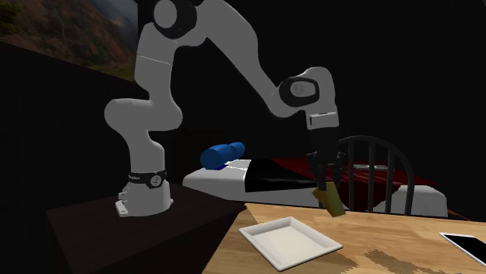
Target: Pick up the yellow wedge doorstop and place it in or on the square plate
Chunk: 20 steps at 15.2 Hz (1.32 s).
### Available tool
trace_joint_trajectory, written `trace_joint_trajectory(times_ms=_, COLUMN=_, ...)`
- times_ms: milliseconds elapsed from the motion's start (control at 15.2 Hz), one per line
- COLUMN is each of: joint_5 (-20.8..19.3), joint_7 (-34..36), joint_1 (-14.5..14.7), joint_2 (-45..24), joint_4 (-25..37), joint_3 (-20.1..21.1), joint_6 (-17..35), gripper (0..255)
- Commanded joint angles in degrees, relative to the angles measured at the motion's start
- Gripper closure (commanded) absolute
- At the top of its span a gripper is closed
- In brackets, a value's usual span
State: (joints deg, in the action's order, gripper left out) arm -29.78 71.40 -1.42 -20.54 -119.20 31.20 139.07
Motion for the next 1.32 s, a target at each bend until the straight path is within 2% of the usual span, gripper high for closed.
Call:
trace_joint_trajectory(times_ms=0, joint_5=2.1, joint_7=-2.5, joint_1=-2.9, joint_2=4.3, joint_4=-5.2, joint_3=0.8, joint_6=2.2, gripper=255)
trace_joint_trajectory(times_ms=396, joint_5=10.5, joint_7=-12.7, joint_1=-9.9, joint_2=16.0, joint_4=-18.8, joint_3=1.9, joint_6=8.1, gripper=255)
trace_joint_trajectory(times_ms=594, joint_5=16.3, joint_7=-19.8, joint_1=-12.0, joint_2=21.9, joint_4=-25.0, joint_3=1.1, joint_6=10.3, gripper=255)
trace_joint_trajectory(times_ms=660, joint_5=16.9, joint_7=-20.6, joint_1=-12.0, joint_2=22.5, joint_4=-25.6, joint_3=0.8, joint_6=10.5, gripper=255)
trace_joint_trajectory(times_ms=1254, joint_5=4.4, joint_7=-10.8, joint_1=-12.0, joint_2=14.5, joint_4=-25.7, joint_3=-0.9, joint_6=16.3, gripper=255)
